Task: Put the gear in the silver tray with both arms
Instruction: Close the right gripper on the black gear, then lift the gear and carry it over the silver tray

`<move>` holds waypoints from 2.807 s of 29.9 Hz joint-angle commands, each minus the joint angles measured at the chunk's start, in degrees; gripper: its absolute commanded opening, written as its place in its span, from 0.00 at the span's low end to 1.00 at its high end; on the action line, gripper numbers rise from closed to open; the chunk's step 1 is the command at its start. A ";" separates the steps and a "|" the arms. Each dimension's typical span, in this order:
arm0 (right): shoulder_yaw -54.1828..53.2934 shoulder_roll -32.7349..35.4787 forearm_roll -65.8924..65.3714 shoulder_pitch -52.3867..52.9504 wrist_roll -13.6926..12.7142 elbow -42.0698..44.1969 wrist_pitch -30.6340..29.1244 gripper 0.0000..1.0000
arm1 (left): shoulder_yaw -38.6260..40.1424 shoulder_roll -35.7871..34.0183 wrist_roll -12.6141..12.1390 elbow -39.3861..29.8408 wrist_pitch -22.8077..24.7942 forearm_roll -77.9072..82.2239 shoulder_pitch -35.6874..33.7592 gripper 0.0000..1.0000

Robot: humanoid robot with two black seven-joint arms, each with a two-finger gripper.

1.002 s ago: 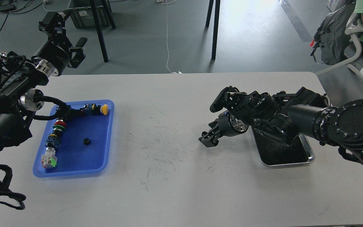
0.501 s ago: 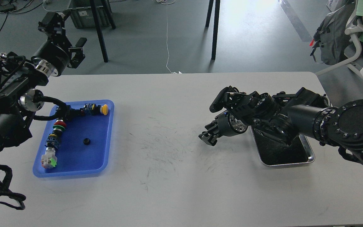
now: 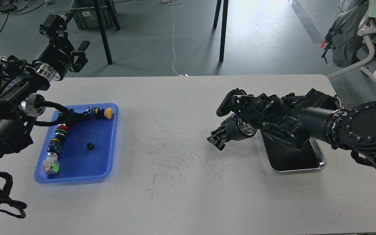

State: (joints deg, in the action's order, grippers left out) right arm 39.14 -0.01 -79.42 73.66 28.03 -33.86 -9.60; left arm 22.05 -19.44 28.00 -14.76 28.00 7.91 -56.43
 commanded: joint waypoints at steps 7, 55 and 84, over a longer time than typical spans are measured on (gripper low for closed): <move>0.06 2.64 0.32 4.82 -0.03 -0.50 -0.24 0.02 | 0.10 0.90 0.00 0.08 0.00 0.00 0.09 0.99; 3.66 28.05 -6.27 2.98 -0.03 -9.20 3.88 0.03 | 1.94 4.76 0.00 3.25 0.00 -1.05 0.53 0.99; 1.99 26.28 -5.66 1.75 -0.03 -9.03 5.03 0.44 | 2.38 4.33 0.00 4.48 0.00 -1.23 0.88 0.99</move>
State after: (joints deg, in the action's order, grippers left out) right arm 41.54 26.24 -85.09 75.48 28.00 -42.88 -4.57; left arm 24.34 -14.99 28.00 -10.39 28.00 6.75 -55.68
